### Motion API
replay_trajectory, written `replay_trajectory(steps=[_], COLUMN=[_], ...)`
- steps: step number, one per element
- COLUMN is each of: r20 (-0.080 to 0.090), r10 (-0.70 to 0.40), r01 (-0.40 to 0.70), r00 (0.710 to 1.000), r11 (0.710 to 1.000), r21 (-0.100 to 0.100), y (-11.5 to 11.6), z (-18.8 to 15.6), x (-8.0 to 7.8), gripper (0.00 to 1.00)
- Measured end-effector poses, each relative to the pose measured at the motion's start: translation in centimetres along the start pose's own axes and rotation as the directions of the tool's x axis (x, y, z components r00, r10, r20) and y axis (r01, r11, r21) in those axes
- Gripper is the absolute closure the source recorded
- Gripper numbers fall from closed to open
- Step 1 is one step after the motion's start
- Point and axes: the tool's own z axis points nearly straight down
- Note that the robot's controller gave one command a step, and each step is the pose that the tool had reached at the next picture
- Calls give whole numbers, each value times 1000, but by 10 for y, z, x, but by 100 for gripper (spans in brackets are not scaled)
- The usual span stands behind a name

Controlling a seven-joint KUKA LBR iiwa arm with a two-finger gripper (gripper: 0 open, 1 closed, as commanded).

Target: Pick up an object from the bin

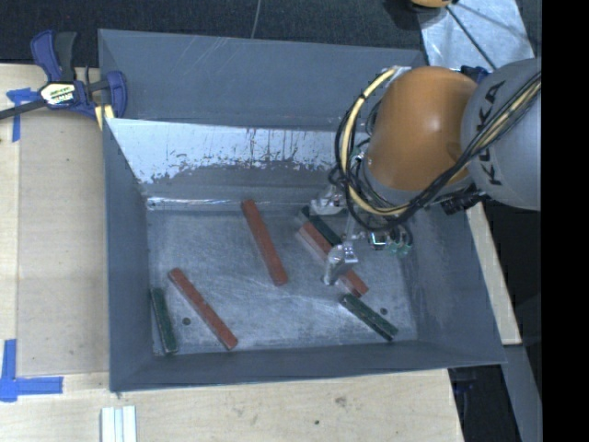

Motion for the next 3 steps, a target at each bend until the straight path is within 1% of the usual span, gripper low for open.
replay_trajectory(steps=[1, 2, 3], r20=[8, 15, 9], r10=[0, 23, 38], r01=[0, -23, -38], r00=[1000, 1000, 999], r11=[1000, 1000, 999], r21=[0, -1, 0], y=[0, -37, -50], z=[-5, 29, 67], x=[-2, -34, -32], gripper=[0, 0, 100])
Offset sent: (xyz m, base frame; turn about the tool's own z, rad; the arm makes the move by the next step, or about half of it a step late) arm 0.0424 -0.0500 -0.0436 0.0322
